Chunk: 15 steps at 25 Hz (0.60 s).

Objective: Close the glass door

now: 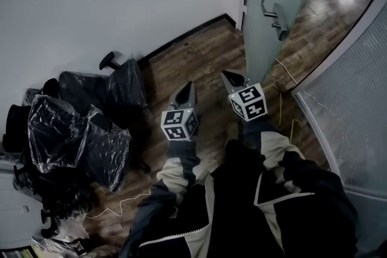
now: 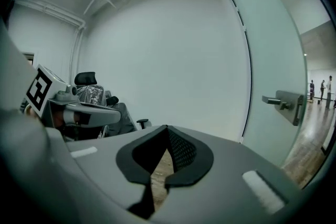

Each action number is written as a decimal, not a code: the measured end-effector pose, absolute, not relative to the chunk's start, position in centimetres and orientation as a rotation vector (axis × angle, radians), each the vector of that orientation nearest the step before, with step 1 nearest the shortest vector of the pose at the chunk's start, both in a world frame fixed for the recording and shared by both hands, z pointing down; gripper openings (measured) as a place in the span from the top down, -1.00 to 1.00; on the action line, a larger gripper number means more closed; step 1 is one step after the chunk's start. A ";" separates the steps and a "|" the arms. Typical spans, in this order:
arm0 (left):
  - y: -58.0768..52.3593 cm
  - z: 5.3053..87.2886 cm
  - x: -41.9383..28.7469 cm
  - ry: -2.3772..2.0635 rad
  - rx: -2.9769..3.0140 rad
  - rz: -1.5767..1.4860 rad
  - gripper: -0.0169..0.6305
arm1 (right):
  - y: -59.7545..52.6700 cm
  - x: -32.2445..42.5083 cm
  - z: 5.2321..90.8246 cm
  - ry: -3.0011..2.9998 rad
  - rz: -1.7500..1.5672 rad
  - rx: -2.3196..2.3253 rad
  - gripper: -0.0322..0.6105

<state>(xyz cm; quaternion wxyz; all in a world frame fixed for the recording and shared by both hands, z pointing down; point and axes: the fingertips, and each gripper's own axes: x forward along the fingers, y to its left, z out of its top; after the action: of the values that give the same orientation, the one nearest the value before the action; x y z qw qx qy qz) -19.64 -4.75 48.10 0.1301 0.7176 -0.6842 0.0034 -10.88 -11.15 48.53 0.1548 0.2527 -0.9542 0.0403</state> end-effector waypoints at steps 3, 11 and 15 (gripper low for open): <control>-8.4 47.8 -21.1 -2.021 2.083 0.054 0.95 | -15.2 -13.6 48.5 -2.756 0.103 0.699 0.89; -18.6 45.9 -27.2 -2.133 1.977 0.006 0.95 | -27.6 -18.3 46.3 -2.798 0.072 0.684 0.89; -23.1 45.5 -28.4 -2.141 1.990 0.031 0.95 | -32.2 -18.9 46.1 -2.805 0.086 0.722 0.89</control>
<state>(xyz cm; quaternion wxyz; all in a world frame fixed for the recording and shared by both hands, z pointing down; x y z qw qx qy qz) -28.36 -23.07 45.50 0.1090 0.6766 -0.7282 0.0105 -18.88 -32.16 46.10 0.1217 0.2472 -0.9608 0.0294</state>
